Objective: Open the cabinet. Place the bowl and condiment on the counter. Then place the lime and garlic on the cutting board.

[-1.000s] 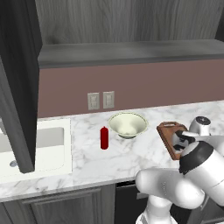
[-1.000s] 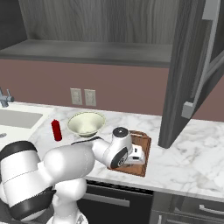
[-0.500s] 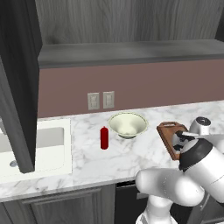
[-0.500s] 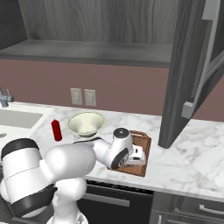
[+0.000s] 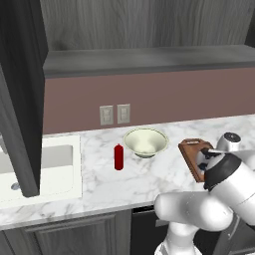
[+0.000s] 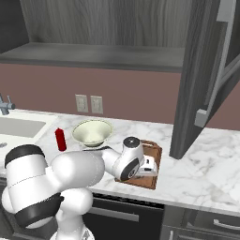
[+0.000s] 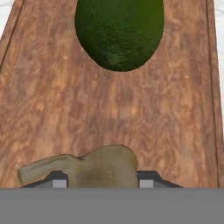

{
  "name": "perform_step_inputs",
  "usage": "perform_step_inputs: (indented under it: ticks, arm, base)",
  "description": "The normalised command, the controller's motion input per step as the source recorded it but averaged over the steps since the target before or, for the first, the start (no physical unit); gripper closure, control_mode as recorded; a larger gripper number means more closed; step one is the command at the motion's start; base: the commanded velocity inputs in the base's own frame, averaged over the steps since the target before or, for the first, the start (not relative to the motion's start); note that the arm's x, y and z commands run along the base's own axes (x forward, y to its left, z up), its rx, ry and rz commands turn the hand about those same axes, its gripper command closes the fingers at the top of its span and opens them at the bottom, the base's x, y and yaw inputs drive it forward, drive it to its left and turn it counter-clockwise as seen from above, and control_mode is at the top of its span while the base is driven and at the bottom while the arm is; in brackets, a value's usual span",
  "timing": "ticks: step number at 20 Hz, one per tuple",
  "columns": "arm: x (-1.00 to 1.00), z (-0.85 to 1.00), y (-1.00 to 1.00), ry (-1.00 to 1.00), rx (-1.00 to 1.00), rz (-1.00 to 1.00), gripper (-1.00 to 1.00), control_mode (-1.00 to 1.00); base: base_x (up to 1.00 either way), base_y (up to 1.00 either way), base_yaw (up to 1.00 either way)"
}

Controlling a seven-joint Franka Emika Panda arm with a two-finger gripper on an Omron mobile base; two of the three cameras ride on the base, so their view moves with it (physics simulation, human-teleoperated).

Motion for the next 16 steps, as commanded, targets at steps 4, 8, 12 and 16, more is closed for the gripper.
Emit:
perform_step_inputs:
  ticks: [4, 8, 12, 16]
  arm:
    - [0.01, 0.0, 0.0, 0.0, 0.0, 0.0, -1.0, -1.0]
    - [0.0, 0.0, 0.12, -0.05, 0.0, 0.0, -1.0, -1.0]
    - [0.0, 0.01, 0.29, -0.08, 0.0, 0.0, -1.0, -1.0]
    - [0.0, 0.17, 0.31, -0.08, 0.0, -0.01, -1.0, -1.0]
  base:
    - [0.0, 0.0, 0.0]
    - [0.0, 0.0, 0.0]
    - [0.0, 0.0, 0.0]
    - [0.0, 0.0, 0.0]
